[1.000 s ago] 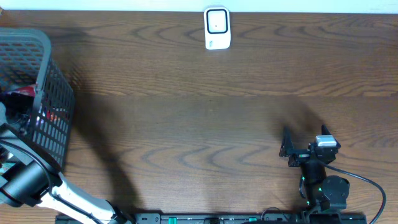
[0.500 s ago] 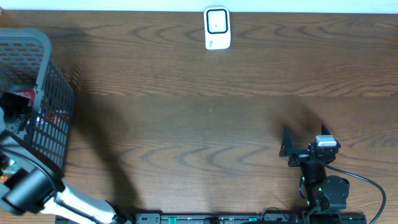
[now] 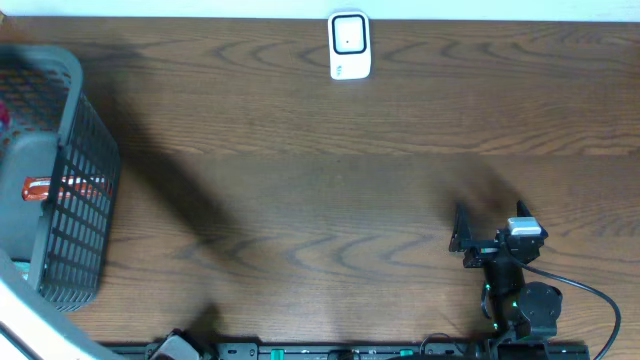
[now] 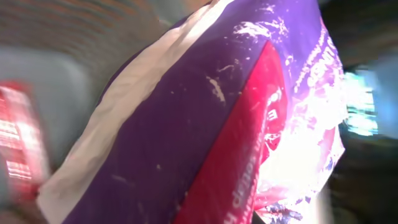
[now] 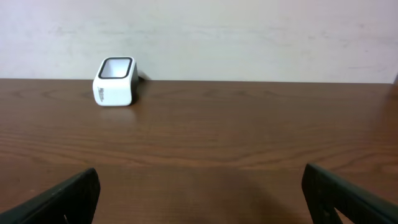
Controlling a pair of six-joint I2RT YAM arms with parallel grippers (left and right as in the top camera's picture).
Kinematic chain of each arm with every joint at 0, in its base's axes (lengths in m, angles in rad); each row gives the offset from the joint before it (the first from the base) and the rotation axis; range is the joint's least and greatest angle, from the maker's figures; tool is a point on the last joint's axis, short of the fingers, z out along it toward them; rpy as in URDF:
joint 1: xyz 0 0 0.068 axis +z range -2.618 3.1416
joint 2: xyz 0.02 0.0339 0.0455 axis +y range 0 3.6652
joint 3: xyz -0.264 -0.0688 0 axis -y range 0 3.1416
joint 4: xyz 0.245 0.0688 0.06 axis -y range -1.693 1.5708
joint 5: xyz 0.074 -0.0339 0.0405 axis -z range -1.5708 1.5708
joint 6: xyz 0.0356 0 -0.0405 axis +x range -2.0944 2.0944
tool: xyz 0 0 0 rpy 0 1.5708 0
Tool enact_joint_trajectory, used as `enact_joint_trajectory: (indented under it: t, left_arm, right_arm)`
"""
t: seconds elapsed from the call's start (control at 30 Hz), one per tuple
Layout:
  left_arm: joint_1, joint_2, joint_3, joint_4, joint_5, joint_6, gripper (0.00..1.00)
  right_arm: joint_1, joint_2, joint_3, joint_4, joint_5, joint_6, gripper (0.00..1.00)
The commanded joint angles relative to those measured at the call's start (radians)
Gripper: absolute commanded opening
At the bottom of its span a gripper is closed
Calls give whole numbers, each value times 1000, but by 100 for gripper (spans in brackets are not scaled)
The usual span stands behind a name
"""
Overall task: Scan the item barcode
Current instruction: 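Carry the purple-red box with the left gripper and place it mid-table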
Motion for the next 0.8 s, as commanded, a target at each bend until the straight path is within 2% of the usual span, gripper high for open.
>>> enact_joint_trajectory:
  t: [0.0, 0.1, 0.23, 0.33, 0.4, 0.57, 0.7, 0.77]
  left_arm:
    - [-82, -27, 13, 41, 230, -143, 8]
    - [-272, -40, 13, 49, 246, -63, 8]
    - [-630, -13, 7, 11, 245, 195, 7]
    - [-845, 33, 7, -21, 216, 290, 7]
    - [-969, 71, 7, -52, 140, 327, 8]
    - [-1225, 212, 7, -142, -219, 371, 8]
    - [-1328, 342, 7, -164, -437, 371, 8]
    - [-1357, 409, 7, -157, -488, 371, 8]
  right_arm:
    - [7, -6, -1, -5, 8, 11, 99]
    - [7, -6, -1, -5, 8, 11, 99]
    - [7, -6, -1, -5, 8, 11, 99]
    - [7, -6, -1, -5, 8, 11, 99]
    - [7, -6, -1, -5, 8, 11, 99]
    - [7, -6, -1, -5, 8, 11, 99]
    - [7, -6, -1, -5, 8, 11, 99]
    - [7, -6, -1, -5, 8, 11, 99]
